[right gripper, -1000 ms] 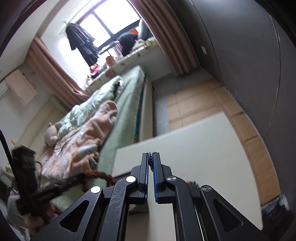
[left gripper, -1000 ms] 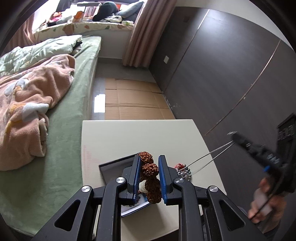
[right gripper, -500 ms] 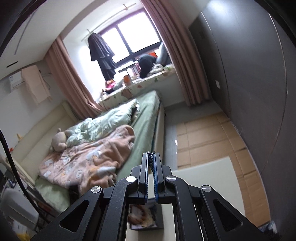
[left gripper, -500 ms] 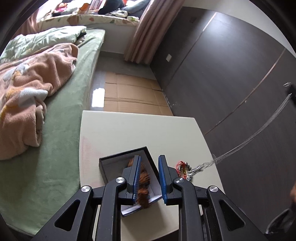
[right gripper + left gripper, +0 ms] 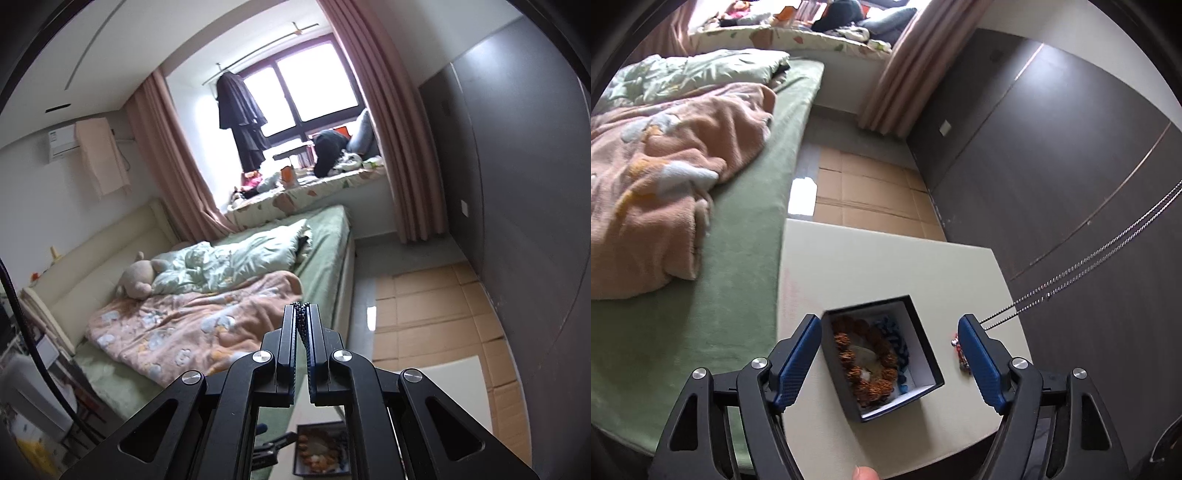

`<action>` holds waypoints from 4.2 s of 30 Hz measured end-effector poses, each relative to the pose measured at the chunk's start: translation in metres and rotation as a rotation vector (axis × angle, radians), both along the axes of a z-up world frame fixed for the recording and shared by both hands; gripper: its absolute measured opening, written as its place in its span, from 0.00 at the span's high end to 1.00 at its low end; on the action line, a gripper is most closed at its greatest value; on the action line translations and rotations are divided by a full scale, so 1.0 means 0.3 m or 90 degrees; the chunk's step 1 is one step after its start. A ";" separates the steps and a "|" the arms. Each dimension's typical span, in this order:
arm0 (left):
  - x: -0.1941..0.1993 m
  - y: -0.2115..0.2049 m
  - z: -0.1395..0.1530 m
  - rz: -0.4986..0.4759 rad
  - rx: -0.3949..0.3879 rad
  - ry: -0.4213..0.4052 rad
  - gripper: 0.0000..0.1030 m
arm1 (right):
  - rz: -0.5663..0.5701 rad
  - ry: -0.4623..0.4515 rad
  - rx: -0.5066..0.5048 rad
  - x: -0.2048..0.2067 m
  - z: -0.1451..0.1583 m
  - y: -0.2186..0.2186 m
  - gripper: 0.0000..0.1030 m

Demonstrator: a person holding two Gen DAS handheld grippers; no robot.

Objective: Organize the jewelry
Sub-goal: 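Lower both bracelets into the black box and open both tools, then reach the left tool to the red-string bead bracelet and grasp it, then lift the red-string bracelet with the left tool while the right tool grasps the wire ring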

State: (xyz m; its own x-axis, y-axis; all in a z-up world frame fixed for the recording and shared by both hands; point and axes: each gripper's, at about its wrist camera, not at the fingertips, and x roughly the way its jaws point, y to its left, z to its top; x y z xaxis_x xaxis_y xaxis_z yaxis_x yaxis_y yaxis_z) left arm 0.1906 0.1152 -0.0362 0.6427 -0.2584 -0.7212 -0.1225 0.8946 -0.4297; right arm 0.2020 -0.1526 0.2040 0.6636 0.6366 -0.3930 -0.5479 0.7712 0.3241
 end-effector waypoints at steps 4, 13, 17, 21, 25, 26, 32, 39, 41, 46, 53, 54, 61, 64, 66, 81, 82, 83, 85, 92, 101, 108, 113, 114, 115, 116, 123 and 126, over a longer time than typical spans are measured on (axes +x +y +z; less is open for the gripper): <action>-0.023 0.037 0.012 0.014 0.003 -0.007 0.25 | 0.019 -0.006 -0.002 -0.020 0.021 0.056 0.94; -0.058 0.064 0.008 0.015 0.013 -0.011 0.25 | 0.057 0.075 -0.043 0.012 -0.164 0.157 0.94; -0.068 0.070 0.008 0.017 0.020 -0.012 0.25 | 0.069 0.147 -0.083 0.044 -0.300 0.188 0.85; -0.072 0.073 0.010 0.020 0.030 -0.013 0.25 | 0.067 0.177 -0.069 0.054 -0.385 0.154 0.33; -0.068 0.061 0.010 0.016 0.039 -0.011 0.25 | 0.056 0.206 -0.049 0.076 -0.439 0.094 0.33; -0.066 0.054 0.011 0.013 0.040 -0.011 0.25 | 0.048 0.211 -0.045 0.083 -0.456 0.070 0.33; -0.048 -0.015 0.021 -0.016 0.048 -0.028 0.25 | 0.002 0.236 -0.045 0.119 -0.552 -0.062 0.33; 0.007 -0.141 0.020 -0.072 0.069 -0.031 0.25 | -0.046 0.286 -0.025 0.172 -0.699 -0.215 0.33; 0.028 -0.183 0.015 -0.091 0.075 -0.026 0.25 | -0.056 0.298 -0.015 0.182 -0.740 -0.255 0.33; 0.092 -0.294 -0.020 -0.138 0.088 -0.003 0.26 | -0.075 0.321 0.020 0.188 -0.838 -0.328 0.33; 0.191 -0.454 -0.121 -0.207 0.087 0.074 0.43 | -0.126 0.407 0.061 0.201 -0.986 -0.425 0.33; 0.209 -0.476 -0.134 -0.212 0.092 0.081 0.44 | -0.127 0.411 0.068 0.202 -0.992 -0.436 0.33; 0.321 -0.560 -0.218 -0.229 0.115 0.138 0.61 | -0.141 0.413 0.089 0.199 -1.008 -0.491 0.33; 0.367 -0.573 -0.267 -0.230 0.115 0.167 0.61 | -0.150 0.425 0.097 0.204 -1.026 -0.514 0.33; 0.395 -0.575 -0.305 -0.223 0.110 0.191 0.62 | -0.157 0.434 0.107 0.208 -1.037 -0.531 0.33; 0.468 -0.559 -0.453 -0.204 -0.020 0.297 0.76 | -0.139 0.453 0.132 0.231 -1.050 -0.531 0.33; 0.470 -0.558 -0.455 -0.203 -0.029 0.299 0.77 | -0.138 0.454 0.132 0.232 -1.051 -0.529 0.33; 0.471 -0.554 -0.456 -0.201 -0.041 0.299 0.77 | -0.138 0.456 0.132 0.232 -1.052 -0.527 0.33; 0.469 -0.543 -0.451 -0.195 -0.060 0.292 0.78 | -0.138 0.458 0.131 0.237 -1.057 -0.525 0.33; 0.442 -0.534 -0.410 -0.208 -0.073 0.266 0.89 | -0.142 0.459 0.129 0.240 -1.063 -0.523 0.33; 0.422 -0.565 -0.387 -0.233 -0.016 0.257 0.94 | -0.142 0.463 0.120 0.240 -1.072 -0.518 0.33; 0.417 -0.584 -0.392 -0.233 0.017 0.248 0.98 | -0.133 0.471 0.118 0.252 -1.083 -0.500 0.34; 0.393 -0.572 -0.326 -0.237 0.016 0.213 0.98 | -0.114 0.481 0.107 0.259 -1.098 -0.452 0.57; 0.387 -0.566 -0.308 -0.237 0.017 0.205 0.98 | -0.108 0.485 0.102 0.262 -1.103 -0.438 0.60; 0.387 -0.565 -0.297 -0.237 0.017 0.200 0.98 | -0.103 0.488 0.100 0.264 -1.109 -0.428 0.65; 0.383 -0.558 -0.279 -0.236 0.017 0.192 0.98 | -0.099 0.491 0.099 0.265 -1.114 -0.418 0.68; 0.365 -0.500 -0.203 -0.216 0.017 0.156 0.98 | -0.080 0.501 0.077 0.274 -1.137 -0.348 0.71; 0.358 -0.457 -0.186 -0.200 0.012 0.149 0.98 | -0.071 0.507 0.061 0.279 -1.151 -0.319 0.71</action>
State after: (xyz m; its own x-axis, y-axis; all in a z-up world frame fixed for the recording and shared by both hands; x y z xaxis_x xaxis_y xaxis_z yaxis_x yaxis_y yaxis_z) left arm 0.2980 -0.0219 -0.0920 0.3523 -0.4026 -0.8448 0.0666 0.9112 -0.4065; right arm 0.2857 -0.2482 -0.1412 0.2696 0.6381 -0.7212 -0.0455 0.7566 0.6524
